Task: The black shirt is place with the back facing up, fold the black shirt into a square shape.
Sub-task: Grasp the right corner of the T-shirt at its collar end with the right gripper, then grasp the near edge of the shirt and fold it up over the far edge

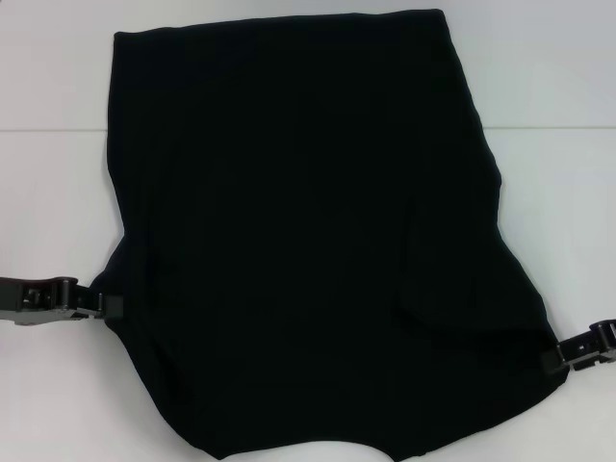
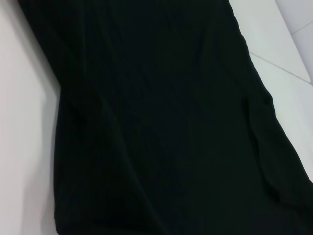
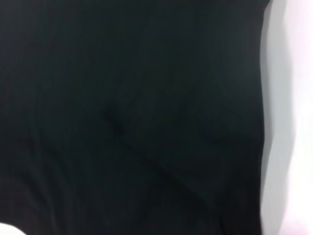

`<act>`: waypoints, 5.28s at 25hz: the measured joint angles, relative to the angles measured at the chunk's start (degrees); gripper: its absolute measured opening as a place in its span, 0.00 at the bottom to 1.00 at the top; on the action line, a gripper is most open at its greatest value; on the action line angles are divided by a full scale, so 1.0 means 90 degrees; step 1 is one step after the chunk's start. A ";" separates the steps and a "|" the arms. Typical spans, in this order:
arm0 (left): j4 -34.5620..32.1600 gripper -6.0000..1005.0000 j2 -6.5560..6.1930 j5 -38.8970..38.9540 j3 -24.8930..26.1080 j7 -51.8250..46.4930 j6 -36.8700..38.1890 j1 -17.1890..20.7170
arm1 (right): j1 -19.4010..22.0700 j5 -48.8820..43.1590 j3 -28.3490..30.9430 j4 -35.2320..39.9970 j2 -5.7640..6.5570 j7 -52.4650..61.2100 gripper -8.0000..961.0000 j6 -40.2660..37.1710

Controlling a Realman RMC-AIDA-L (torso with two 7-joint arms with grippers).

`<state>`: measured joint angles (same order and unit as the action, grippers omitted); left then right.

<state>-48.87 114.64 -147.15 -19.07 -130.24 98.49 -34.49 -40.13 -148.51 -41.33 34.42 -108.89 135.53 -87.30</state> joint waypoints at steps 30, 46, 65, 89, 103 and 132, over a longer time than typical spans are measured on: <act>0.0010 0.07 0.0007 0.0003 0.0019 -0.0012 -0.0063 0.0044 | -0.0186 0.0071 0.0025 0.0057 -0.0402 0.0021 0.64 0.0026; 0.0010 0.07 0.0006 0.0003 -0.0017 0.0035 -0.0014 -0.0006 | -0.0220 0.0176 0.0078 0.0062 -0.0387 0.0053 0.16 -0.0022; -0.0424 0.07 0.0092 -0.0493 -0.0300 0.0227 0.1344 0.0360 | 0.0743 -0.0179 0.0103 0.1902 -0.0708 0.0793 0.07 -0.1915; 0.0245 0.07 0.0088 -0.0476 -0.0752 -0.0228 0.0397 -0.0546 | 0.0468 0.0132 0.0918 0.1233 -0.0599 0.0392 0.08 -0.1418; 0.1060 0.07 0.0088 -0.0500 -0.1558 -0.1360 -0.2776 -0.1482 | -0.0146 0.0715 0.1129 0.0433 -0.0443 0.0476 0.08 0.1069; 0.1461 0.07 0.0600 -0.0428 -0.2625 -0.1375 -0.6603 -0.1690 | -0.0996 0.0970 -0.0064 -0.0867 -0.0682 0.0427 0.09 0.6259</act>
<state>-35.71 120.03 -151.00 -42.70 -142.61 39.07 -49.71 -49.09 -139.78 -41.90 26.62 -115.03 139.38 -30.97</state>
